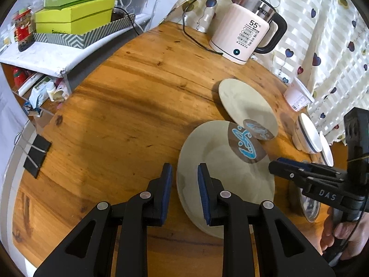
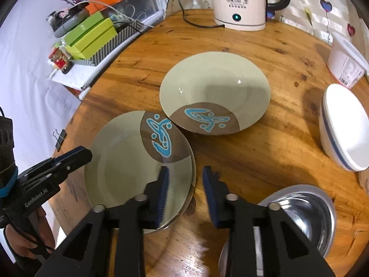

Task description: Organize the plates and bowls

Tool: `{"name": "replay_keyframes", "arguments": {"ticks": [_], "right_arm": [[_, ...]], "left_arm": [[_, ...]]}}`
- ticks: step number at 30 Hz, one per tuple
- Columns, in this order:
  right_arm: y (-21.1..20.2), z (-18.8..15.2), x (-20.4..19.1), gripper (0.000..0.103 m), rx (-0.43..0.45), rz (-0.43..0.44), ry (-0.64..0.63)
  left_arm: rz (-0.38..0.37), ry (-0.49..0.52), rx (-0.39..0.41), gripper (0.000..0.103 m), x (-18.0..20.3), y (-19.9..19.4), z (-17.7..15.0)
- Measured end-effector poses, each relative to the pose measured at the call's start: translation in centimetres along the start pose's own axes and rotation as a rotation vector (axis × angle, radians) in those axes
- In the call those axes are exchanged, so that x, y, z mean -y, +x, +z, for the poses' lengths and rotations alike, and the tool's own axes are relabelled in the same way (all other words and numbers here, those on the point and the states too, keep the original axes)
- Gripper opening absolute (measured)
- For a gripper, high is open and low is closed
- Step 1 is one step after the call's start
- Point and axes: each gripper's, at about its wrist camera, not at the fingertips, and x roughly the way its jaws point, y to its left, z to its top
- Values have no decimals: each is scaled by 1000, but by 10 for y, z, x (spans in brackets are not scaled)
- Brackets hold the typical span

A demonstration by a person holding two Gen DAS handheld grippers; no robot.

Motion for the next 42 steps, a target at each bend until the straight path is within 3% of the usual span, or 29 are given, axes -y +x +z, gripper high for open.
{"name": "replay_keyframes", "arguments": {"ticks": [8, 34, 42], "right_arm": [[1, -2, 1, 20, -5, 23, 7], [-6, -4, 8, 21, 5, 63, 27], [-58, -4, 26, 44, 123, 89, 87]], "left_arm": [[-5, 31, -24, 24, 9, 4, -5], [-14, 2, -8, 24, 3, -5, -3], [-88, -9, 70, 25, 2, -34, 9]]}}
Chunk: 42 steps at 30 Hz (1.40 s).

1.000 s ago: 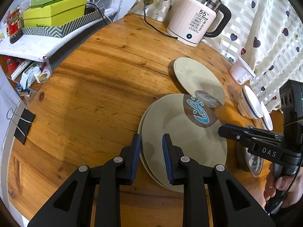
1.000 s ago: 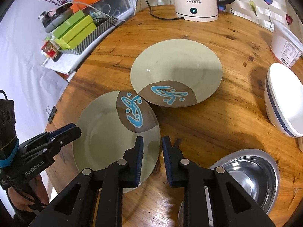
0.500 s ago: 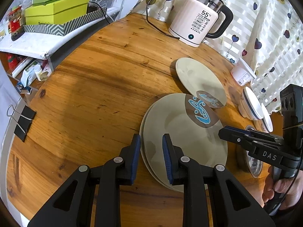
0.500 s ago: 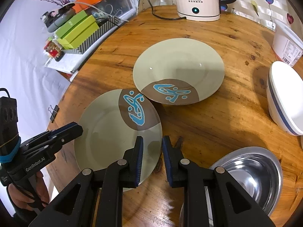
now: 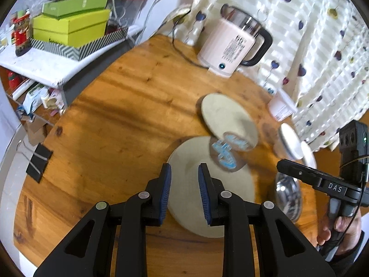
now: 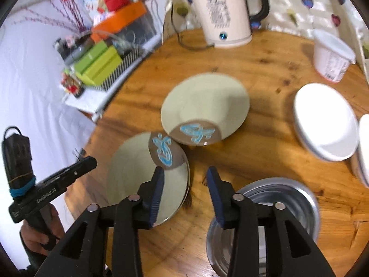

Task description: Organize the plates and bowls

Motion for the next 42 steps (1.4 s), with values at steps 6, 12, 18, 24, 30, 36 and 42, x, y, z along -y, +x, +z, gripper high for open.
{"name": "replay_keyframes", "arguments": {"ticks": [6, 12, 18, 24, 30, 36, 42], "right_arm": [[-16, 6, 15, 47, 39, 2, 45], [-20, 7, 23, 47, 44, 7, 65], [-20, 13, 31, 48, 41, 9, 86], [-13, 22, 35, 48, 35, 8, 92], [-1, 32, 43, 48, 22, 4, 127], [14, 40, 57, 48, -6, -3, 183], [27, 44, 62, 48, -29, -11, 210]], "left_arm": [[-3, 5, 12, 25, 4, -2, 9], [-27, 18, 0, 26, 15, 4, 14], [-28, 43, -6, 26, 25, 12, 22], [-25, 61, -18, 26, 33, 22, 31], [-42, 72, -46, 26, 36, 39, 43], [-58, 62, -74, 26, 34, 60, 61], [-81, 52, -111, 26, 35, 82, 73]]}}
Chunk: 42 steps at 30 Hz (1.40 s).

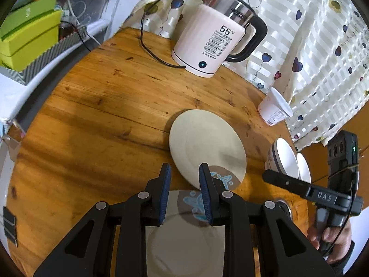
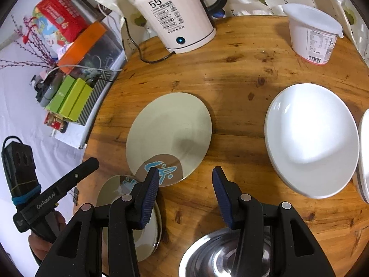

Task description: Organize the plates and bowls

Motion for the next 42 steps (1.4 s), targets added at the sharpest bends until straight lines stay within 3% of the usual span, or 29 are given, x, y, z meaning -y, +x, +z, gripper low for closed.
{"name": "replay_keyframes", "arguments": {"ticks": [20, 29, 36, 42], "right_arm": [[40, 19, 4, 47, -58, -61, 18], [49, 24, 5, 39, -63, -71, 22], [53, 28, 5, 22, -52, -79, 16], [54, 29, 5, 21, -46, -84, 9]], "left_arm": [[-1, -74, -103, 28, -22, 57, 23], [-5, -67, -122, 28, -23, 71, 28], [-28, -41, -126, 28, -18, 74, 29], [-15, -23, -115, 28, -16, 73, 28]]}}
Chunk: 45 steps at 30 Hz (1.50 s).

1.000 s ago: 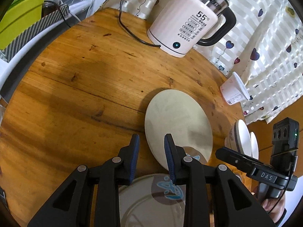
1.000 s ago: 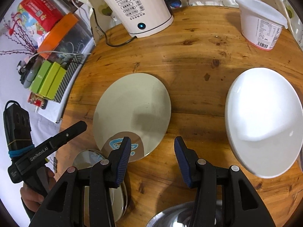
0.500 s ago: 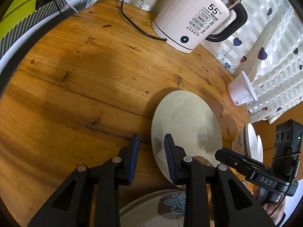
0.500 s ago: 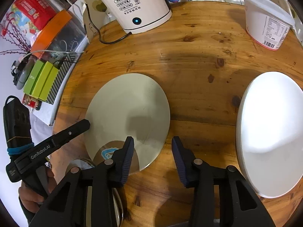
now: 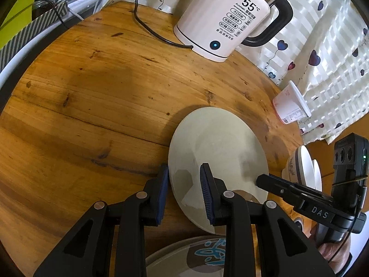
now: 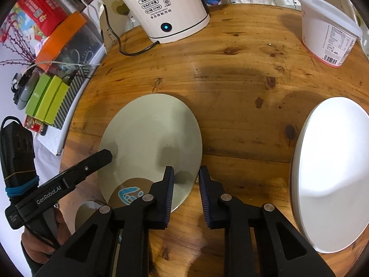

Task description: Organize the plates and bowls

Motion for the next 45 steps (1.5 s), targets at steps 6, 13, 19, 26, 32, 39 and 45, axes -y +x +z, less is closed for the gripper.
{"name": "replay_keyframes", "arguments": {"ticks": [6, 13, 19, 26, 32, 39, 45], "right_arm": [[-5, 1, -3, 20, 18, 9, -6], [-12, 2, -7, 20, 27, 21, -15], [-25, -2, -16, 20, 41, 31, -37], [-38, -16, -26, 20, 48, 50, -58], [-48, -33, -34, 20, 49, 64, -80], [-57, -50, -44, 20, 53, 86, -102], [-66, -61, -53, 20, 69, 96, -120]], "left_arm": [[5, 10, 14, 28, 3, -6, 0], [7, 17, 39, 28, 8, -20, 0], [18, 16, 54, 28, 11, -38, -9], [28, 10, 67, 28, 15, -58, -28], [43, 9, 86, 28, 16, -75, -46], [55, -9, 96, 28, 10, -90, -67], [59, -10, 122, 28, 12, -106, -80]]}}
